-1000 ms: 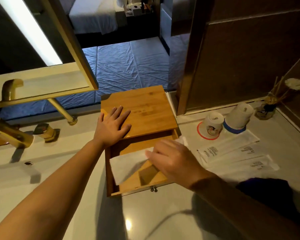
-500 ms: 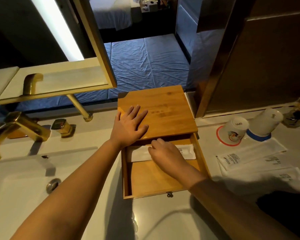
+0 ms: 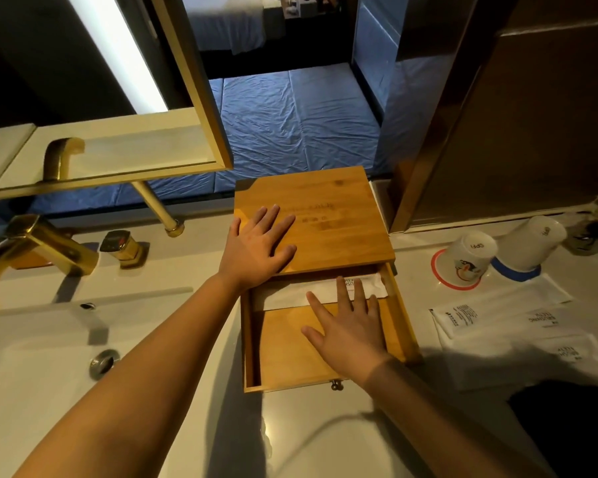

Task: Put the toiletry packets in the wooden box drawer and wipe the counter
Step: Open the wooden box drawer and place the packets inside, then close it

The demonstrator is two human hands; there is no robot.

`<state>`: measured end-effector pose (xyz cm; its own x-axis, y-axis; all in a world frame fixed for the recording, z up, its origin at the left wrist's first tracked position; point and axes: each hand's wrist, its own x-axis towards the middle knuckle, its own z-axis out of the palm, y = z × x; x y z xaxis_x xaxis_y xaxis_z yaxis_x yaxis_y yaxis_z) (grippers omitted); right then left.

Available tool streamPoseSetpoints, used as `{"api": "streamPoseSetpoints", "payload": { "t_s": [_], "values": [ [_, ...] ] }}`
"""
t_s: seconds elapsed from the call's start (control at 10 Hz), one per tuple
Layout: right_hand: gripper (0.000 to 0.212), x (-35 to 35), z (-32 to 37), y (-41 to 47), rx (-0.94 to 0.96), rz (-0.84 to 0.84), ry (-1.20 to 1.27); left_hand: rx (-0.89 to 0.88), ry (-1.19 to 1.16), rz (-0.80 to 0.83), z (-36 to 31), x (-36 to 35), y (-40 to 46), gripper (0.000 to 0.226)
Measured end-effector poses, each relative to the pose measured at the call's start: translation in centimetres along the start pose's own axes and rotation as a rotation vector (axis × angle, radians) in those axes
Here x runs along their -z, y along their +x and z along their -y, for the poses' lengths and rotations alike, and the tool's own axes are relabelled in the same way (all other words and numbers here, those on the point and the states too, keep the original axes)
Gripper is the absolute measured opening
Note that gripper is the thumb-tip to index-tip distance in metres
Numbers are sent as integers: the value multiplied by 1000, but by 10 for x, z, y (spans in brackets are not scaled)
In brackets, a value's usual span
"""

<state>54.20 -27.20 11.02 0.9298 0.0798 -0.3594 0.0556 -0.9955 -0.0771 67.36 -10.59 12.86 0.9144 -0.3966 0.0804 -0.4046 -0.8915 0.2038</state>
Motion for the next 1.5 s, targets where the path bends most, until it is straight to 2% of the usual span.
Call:
{"api": "streamPoseSetpoints", "payload": {
  "t_s": [0.4, 0.7, 0.8, 0.9, 1.0, 1.1, 1.2, 1.5],
  "values": [
    [60, 8, -7, 31, 31, -111, 13, -3, 4, 3, 1, 0, 1, 61],
    [59, 9, -20, -9, 150, -186, 267, 5, 9, 16, -1, 2, 0, 61],
    [43, 15, -45, -39, 192, -338, 394, 3, 16, 21, -1, 3, 0, 62],
    [26, 13, -91, -64, 213, -633, 344, 0, 30, 19, 0, 2, -1, 61],
    [28, 9, -152, -72, 44, -563, 292, 3, 38, 19, 2, 1, 0, 61],
    [43, 5, -205, -68, -97, -246, 217, 0, 41, 27, 3, 0, 0, 61],
    [48, 2, -227, -63, -106, -101, 132, 0, 41, 37, 4, 0, 1, 61],
    [29, 15, -205, -79, -10, -405, 99, 3, 40, 33, 2, 0, 1, 62]
  ]
}}
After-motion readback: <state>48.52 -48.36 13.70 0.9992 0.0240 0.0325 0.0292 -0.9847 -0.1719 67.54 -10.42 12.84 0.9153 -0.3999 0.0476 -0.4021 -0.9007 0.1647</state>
